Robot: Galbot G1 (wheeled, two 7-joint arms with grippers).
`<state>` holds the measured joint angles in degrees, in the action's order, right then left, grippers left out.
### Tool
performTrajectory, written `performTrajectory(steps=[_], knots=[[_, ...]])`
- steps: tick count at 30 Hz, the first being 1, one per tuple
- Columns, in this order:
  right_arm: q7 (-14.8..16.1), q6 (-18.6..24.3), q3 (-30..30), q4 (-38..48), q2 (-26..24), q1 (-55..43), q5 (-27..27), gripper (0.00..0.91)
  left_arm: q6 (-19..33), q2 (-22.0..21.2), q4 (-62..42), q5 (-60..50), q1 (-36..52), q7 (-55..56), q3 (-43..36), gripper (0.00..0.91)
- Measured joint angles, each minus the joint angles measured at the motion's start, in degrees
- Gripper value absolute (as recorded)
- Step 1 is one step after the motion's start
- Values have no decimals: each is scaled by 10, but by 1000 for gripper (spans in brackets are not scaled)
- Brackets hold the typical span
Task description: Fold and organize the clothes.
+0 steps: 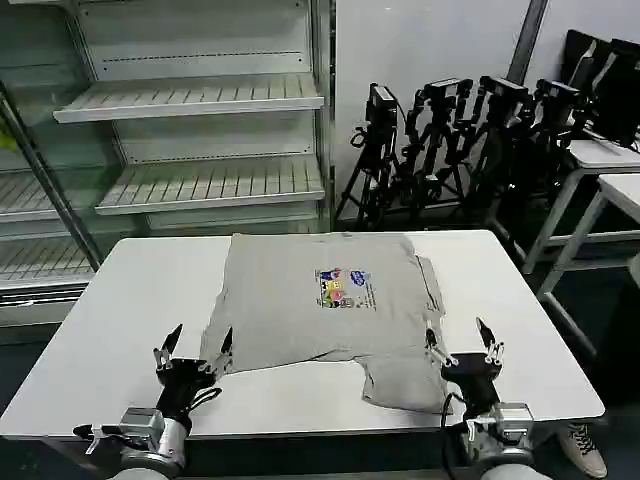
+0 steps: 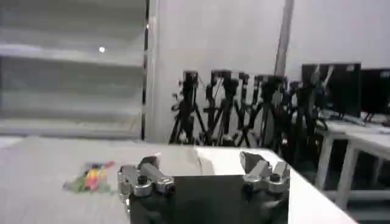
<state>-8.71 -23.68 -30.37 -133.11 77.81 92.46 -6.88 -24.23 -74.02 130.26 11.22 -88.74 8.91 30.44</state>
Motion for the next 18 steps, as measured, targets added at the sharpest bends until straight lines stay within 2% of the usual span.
performTrajectory(steps=[15, 16, 17, 18], knots=[[1, -5, 14, 38, 19, 44, 12, 907, -65, 24, -43, 53, 4, 14, 7, 907], [2, -5, 17, 42, 20, 45, 15, 816, -67, 24, -46, 55, 5, 15, 5, 675], [1, -5, 20, 44, 22, 46, 18, 413, -69, 24, -51, 56, 7, 16, 3, 20], [2, -4, 23, 46, 24, 47, 21, 413, -70, 24, -54, 57, 9, 17, 1, 20]])
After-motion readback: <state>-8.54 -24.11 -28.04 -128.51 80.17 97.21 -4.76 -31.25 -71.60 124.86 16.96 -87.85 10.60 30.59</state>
